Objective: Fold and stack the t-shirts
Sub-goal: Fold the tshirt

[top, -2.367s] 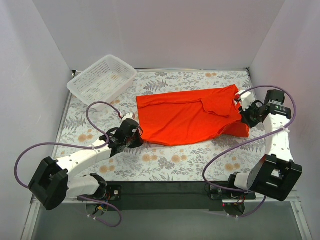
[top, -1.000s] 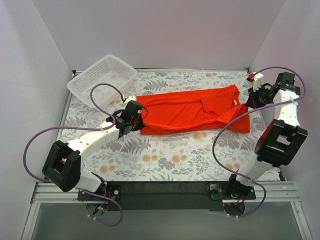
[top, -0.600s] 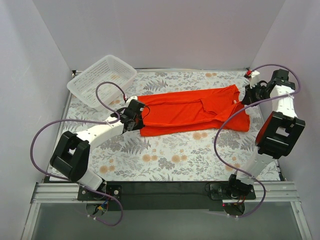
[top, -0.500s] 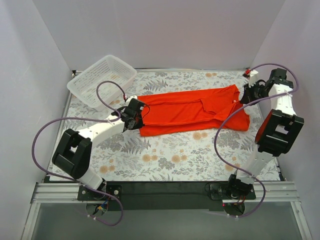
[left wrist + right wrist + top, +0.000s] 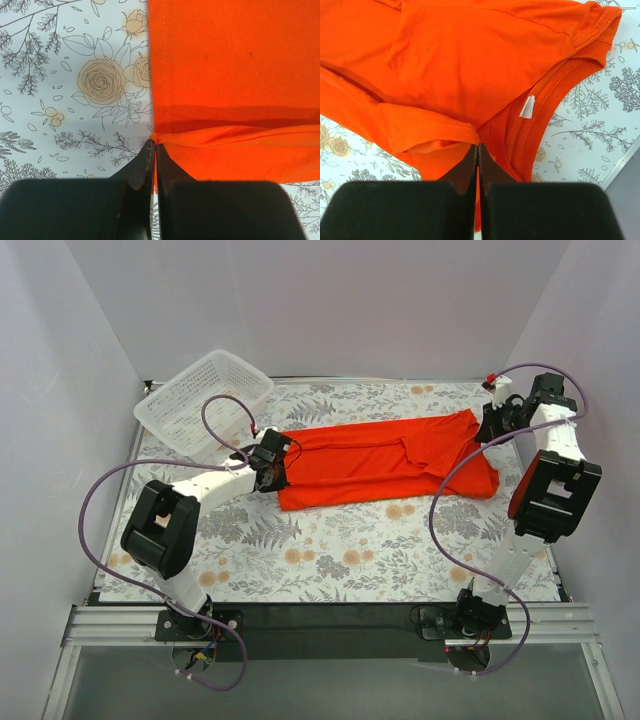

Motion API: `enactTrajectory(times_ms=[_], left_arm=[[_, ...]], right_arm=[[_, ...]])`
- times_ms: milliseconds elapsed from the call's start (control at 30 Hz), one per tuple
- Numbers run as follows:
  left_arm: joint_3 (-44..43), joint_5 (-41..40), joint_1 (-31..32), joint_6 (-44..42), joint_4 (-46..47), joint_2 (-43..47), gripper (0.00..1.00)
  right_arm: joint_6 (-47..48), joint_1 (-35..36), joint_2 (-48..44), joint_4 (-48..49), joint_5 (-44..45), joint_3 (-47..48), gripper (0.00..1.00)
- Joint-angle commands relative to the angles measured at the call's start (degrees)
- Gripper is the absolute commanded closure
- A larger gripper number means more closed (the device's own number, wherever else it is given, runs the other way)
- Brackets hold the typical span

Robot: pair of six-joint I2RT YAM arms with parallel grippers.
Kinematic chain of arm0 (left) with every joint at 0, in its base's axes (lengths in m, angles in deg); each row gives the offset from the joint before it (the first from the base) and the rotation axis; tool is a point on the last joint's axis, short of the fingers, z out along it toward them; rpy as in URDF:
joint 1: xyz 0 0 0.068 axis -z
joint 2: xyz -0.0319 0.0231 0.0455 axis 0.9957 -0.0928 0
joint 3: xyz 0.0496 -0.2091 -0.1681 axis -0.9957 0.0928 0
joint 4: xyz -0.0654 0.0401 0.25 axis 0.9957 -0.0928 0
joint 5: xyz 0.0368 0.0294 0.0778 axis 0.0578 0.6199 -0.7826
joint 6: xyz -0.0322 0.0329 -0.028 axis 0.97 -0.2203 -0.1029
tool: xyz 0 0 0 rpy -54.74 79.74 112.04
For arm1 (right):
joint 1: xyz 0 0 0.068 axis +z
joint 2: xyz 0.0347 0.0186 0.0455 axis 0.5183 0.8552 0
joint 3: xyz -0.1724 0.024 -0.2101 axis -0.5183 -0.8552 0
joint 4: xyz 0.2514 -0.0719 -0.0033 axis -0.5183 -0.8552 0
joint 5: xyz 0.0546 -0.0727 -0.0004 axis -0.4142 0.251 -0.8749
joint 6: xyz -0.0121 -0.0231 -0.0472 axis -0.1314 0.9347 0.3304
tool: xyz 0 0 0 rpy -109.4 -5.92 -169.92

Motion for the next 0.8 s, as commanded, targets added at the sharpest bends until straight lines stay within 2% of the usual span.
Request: enactTrajectory(times_ms=[0,767], left_arm=[[-2.75,-1.41,-0.51,-1.51,0.56,-0.43,1.00],[-3.72,-1.41,-1.13,-3.79,2.23,-4.92,1.00]], right_arm=[[-2.53,0.81,0.46,2.96,0.03,2.97,0.99],[-3.50,7.05,5.30,4.46,5.04,9.47,0.99]])
